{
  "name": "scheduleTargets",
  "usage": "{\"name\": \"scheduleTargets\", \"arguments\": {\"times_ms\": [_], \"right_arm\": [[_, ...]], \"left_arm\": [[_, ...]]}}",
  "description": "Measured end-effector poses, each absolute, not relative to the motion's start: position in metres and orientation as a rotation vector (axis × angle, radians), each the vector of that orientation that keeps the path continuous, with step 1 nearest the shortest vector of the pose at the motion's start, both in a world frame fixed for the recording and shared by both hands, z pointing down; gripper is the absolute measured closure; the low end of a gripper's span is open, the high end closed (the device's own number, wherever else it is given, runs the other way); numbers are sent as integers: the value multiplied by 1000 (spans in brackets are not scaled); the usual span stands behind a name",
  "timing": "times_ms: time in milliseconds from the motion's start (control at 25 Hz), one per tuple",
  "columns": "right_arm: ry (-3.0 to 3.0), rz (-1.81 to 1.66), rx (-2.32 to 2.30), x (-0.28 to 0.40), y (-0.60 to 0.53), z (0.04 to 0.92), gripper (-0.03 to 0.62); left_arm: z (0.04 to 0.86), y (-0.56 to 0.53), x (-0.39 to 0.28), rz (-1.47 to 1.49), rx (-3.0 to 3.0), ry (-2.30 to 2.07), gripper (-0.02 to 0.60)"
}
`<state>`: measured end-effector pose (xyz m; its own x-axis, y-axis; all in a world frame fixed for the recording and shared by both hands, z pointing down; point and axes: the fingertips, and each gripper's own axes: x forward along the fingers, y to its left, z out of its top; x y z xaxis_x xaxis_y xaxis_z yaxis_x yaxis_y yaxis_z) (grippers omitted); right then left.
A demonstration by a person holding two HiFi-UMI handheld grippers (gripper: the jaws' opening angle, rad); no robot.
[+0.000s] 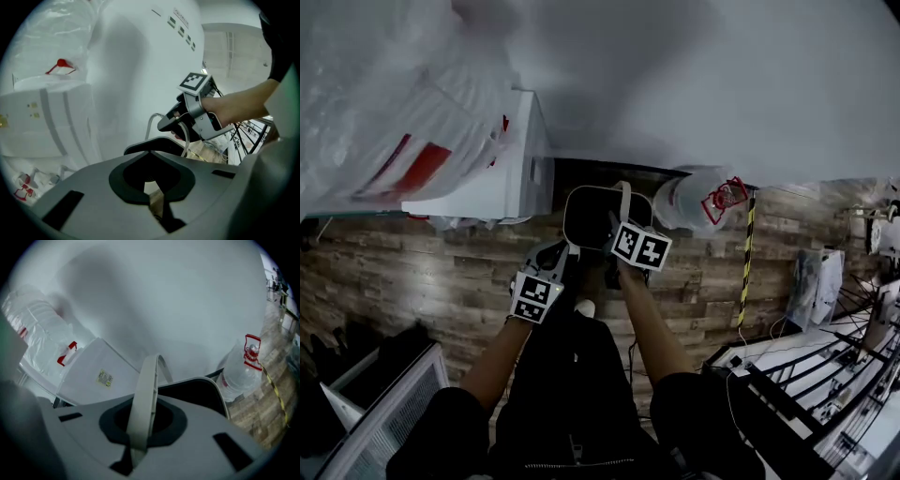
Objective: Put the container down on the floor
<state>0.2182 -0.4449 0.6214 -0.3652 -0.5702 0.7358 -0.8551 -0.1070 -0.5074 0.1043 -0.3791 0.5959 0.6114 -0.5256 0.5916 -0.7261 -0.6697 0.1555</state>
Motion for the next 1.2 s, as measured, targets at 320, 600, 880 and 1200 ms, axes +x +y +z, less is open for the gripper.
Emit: {"name": "scheduleTargets", "arguments": {"times_ms": [320, 600, 880, 1200], "right_arm": [[-1900, 1504, 1533, 204, -445, 698, 579], [-1887, 1494, 1510, 193, -446, 765, 579], [-1899, 1491, 1501, 189, -459, 819, 579], [-1923, 1501, 1500, 183, -484, 875, 577]], "left_arm": [[666, -378, 92, 747, 2440, -1034, 566], [713, -392, 79, 728, 2447, -1089, 566], [761, -407, 73, 718, 2461, -1118, 566], [826, -413, 60, 710, 2427, -1144, 566]]}}
